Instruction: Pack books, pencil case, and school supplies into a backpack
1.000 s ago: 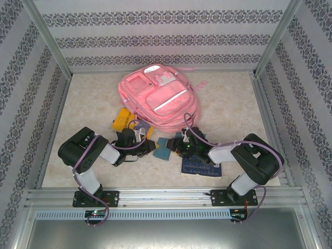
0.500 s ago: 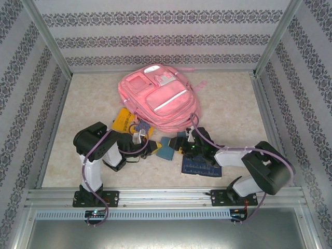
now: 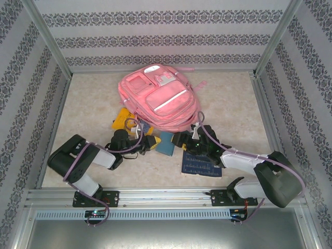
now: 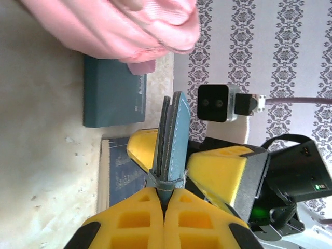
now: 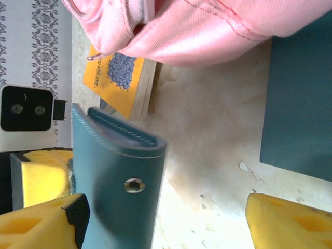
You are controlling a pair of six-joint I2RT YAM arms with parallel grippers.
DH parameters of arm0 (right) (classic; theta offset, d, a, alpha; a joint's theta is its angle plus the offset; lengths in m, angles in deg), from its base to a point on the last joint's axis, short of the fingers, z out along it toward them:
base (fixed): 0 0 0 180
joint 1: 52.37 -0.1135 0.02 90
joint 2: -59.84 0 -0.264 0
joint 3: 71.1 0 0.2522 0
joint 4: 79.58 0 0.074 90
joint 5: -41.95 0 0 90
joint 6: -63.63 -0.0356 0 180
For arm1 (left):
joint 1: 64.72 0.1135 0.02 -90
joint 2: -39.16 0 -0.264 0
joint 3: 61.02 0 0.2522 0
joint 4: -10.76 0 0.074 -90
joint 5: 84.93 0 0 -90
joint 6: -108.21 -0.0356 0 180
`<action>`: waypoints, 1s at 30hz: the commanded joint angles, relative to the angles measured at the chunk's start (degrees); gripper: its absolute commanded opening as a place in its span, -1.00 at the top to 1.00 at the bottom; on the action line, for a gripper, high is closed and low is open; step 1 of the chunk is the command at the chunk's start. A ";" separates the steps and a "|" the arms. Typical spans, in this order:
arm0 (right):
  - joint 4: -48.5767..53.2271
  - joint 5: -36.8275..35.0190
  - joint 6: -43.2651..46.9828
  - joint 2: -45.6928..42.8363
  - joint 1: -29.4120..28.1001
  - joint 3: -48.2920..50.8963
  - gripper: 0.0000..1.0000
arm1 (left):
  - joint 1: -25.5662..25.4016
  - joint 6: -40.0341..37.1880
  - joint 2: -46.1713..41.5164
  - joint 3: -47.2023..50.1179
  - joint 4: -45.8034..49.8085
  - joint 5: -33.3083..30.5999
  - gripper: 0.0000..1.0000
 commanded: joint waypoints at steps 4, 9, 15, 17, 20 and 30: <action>-13.26 5.35 -4.59 -1.53 0.19 1.63 -0.52 | -0.69 -4.06 -6.59 -2.05 11.09 -0.40 1.00; -23.04 6.83 -9.01 -1.80 -0.36 3.26 -0.51 | -0.68 -1.25 -5.72 -2.43 6.56 0.91 1.00; -22.47 6.17 -9.18 -2.14 -1.24 2.97 -0.57 | -0.65 1.92 -4.69 -2.22 1.01 1.16 1.00; -22.07 4.86 -9.23 -2.03 -1.09 4.10 -0.59 | -0.66 2.50 -5.15 -2.27 0.55 1.18 1.00; -23.58 4.69 -9.62 -1.37 -1.39 4.97 -0.58 | -0.68 2.28 -6.31 -2.44 1.68 1.18 1.00; -25.87 4.45 -11.05 -1.96 -4.16 4.73 -0.28 | -0.75 0.87 -8.24 -3.12 4.79 1.42 1.00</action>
